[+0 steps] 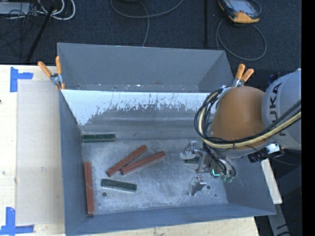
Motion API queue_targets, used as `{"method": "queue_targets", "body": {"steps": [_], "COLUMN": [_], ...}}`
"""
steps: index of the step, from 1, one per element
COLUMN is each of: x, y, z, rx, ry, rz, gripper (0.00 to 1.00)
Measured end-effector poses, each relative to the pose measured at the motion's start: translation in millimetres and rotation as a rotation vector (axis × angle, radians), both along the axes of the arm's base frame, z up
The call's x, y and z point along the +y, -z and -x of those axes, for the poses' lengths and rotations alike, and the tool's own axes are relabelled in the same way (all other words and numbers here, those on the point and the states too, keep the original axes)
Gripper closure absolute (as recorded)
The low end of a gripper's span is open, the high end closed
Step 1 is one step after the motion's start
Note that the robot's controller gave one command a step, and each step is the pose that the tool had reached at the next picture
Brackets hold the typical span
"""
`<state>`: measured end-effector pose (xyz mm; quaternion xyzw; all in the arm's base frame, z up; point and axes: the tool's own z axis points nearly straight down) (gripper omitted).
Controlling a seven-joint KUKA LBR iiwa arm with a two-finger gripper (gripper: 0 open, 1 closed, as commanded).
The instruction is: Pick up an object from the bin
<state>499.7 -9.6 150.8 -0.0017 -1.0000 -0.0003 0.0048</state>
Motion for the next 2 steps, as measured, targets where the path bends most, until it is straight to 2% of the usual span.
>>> {"method": "queue_targets", "body": {"steps": [1, 2], "x": [0, -29], "y": [-4, 32], "z": [-1.9, -27.0], "rx": [-0.007, -0.017], "ry": [-0.001, 0.120], "rz": [0.000, -0.001], "gripper": [0.00, 0.00]}}
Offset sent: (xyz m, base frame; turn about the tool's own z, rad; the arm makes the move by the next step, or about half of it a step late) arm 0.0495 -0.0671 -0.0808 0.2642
